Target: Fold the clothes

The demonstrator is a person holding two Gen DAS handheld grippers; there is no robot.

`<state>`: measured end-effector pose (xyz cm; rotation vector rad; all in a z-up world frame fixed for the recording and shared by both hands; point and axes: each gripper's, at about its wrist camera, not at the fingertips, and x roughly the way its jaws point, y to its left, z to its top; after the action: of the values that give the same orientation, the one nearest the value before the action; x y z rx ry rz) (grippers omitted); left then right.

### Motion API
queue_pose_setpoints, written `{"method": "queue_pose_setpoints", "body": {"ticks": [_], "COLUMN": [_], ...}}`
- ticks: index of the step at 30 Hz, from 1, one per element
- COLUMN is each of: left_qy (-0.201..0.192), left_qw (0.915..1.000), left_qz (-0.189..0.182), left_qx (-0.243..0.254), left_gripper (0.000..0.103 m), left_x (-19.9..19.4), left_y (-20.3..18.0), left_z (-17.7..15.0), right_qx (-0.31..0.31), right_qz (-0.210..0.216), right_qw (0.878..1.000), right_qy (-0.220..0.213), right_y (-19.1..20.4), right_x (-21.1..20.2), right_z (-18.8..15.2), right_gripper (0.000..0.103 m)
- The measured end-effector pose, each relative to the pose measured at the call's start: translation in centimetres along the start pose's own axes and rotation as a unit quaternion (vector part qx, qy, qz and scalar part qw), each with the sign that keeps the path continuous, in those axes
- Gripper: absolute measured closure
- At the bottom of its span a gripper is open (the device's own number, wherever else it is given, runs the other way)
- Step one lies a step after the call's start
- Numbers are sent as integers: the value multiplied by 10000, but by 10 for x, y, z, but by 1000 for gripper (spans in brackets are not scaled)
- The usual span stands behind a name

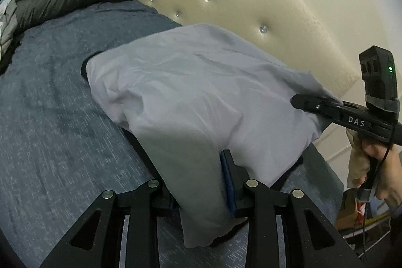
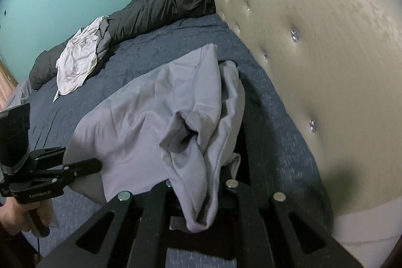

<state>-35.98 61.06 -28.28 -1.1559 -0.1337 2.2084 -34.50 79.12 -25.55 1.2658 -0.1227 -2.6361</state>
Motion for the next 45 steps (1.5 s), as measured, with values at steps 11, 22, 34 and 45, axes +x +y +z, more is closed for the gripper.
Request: {"method": "queue_pose_setpoints", "body": {"ticks": [11, 22, 34, 45], "left_qy": [231, 360, -250, 136], "left_qw": [9938, 9841, 9995, 9976], "left_qz": [-755, -1213, -203, 340], "left_qx": [-786, -1243, -76, 581], "left_gripper": [62, 62, 59, 59], "left_x": [1, -8, -60, -4], "left_y": [16, 33, 17, -2], "left_z": [-27, -41, -9, -19], "right_qx": [718, 1330, 1010, 314], "right_qz": [196, 558, -292, -526], "right_qw": [9972, 9895, 9915, 9981], "right_qy": [-23, 66, -765, -113], "right_y": [-24, -43, -35, -7], "right_x": [3, 2, -59, -7], "right_z": [-34, -44, -33, -28], "right_gripper": [96, 95, 63, 101]}}
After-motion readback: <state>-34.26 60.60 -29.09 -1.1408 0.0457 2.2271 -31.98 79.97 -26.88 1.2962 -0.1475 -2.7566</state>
